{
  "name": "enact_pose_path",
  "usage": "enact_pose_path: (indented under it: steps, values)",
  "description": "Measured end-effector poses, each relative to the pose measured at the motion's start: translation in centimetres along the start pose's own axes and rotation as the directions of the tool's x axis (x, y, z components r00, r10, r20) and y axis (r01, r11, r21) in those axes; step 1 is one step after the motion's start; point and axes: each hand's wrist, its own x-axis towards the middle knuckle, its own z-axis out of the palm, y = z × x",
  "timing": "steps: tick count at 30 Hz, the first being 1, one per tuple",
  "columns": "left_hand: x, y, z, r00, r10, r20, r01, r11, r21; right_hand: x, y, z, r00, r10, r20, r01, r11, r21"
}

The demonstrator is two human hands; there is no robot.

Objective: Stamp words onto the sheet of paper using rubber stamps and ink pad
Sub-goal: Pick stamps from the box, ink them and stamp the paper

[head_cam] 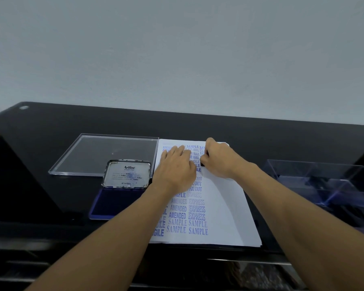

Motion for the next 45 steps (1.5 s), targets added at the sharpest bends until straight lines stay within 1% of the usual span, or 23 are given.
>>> enact_pose_path:
  steps: [9,21,30,36,45]
  values:
    - [0.1,-0.1,0.0,1.000,-0.004,0.000,0.004,1.000,0.000,-0.8,-0.1,0.3,0.999,0.005,-0.036,-0.006,1.000,-0.022]
    - [-0.1,0.0,-0.1,1.000,-0.007,-0.002,0.007,1.000,-0.003,0.0,-0.1,0.2,0.999,0.032,-0.008,-0.032,0.999,-0.013]
    - [-0.1,0.0,0.1,1.000,-0.009,0.003,0.009,1.000,0.008,-0.9,-0.4,0.4,0.999,0.018,-0.039,-0.020,0.999,-0.047]
    - [-0.1,0.0,0.0,1.000,-0.002,-0.011,0.002,1.000,0.008,-0.4,-0.1,0.5,0.998,0.032,-0.049,-0.034,0.999,-0.037]
    - [-0.2,0.0,-0.1,1.000,-0.011,0.008,0.011,1.000,0.009,0.0,0.0,0.5,0.998,0.039,-0.041,-0.041,0.999,-0.027]
